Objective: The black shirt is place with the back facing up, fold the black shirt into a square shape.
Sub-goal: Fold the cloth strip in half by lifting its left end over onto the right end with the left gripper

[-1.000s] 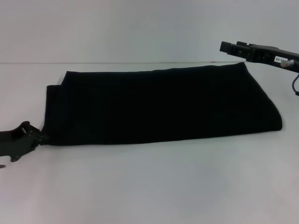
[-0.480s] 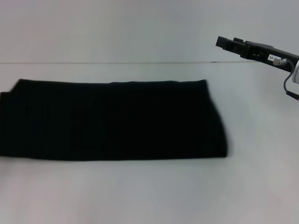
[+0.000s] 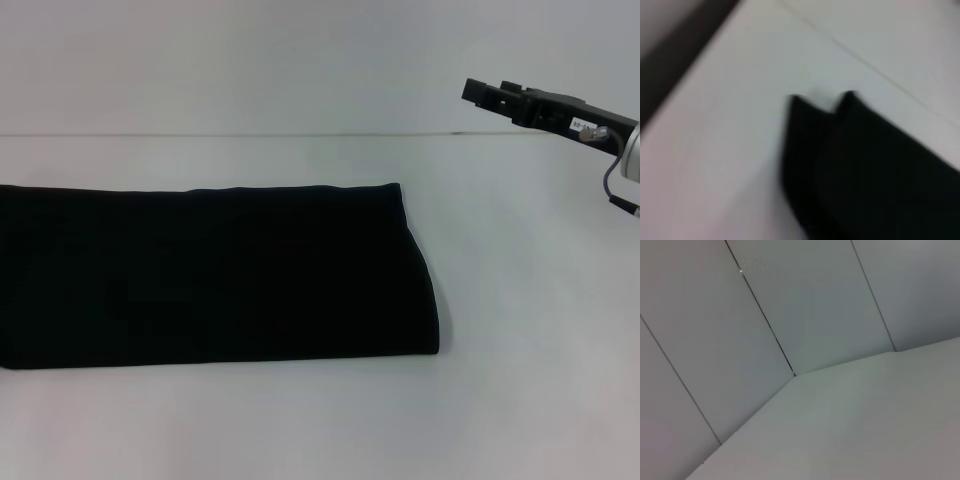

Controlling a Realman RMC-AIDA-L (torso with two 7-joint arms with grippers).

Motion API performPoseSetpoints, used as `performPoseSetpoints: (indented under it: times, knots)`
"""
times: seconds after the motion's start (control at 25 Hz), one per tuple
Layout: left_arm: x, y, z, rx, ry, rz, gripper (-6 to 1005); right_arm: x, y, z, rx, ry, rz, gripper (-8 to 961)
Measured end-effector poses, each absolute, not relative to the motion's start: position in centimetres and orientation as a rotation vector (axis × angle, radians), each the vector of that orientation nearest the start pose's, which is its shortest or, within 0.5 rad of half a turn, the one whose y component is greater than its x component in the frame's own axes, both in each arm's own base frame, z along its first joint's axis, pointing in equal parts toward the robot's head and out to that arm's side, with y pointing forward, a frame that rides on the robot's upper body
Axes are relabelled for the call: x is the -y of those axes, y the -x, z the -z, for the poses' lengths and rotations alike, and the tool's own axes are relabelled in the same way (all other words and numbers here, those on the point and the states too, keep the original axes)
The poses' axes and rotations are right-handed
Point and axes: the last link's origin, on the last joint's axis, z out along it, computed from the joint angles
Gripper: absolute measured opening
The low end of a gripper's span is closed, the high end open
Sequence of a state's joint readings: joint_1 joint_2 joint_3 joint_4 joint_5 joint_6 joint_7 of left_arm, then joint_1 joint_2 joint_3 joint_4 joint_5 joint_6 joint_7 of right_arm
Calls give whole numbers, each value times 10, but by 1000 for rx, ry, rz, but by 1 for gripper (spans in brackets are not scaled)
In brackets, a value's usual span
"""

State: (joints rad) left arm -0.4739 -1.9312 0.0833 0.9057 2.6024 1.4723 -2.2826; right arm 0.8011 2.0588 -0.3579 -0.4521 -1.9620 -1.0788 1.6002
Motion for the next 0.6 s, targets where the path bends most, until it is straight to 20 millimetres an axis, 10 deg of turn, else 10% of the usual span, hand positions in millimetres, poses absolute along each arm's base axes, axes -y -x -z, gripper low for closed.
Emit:
performPoseSetpoints:
  times: [0.28, 0.32, 0.6]
  knots:
    - [-371, 294, -124, 1658, 2124, 734, 136, -435, -255, -35, -1018, 2082, -868, 735]
    - [-387, 258, -100, 1633, 2268, 787, 140, -433, -258, -39, -1017, 2073, -870, 735]
    - [-405, 182, 24, 1588, 2470, 856, 163, -417, -286, -68, -1013, 2031, -886, 735]
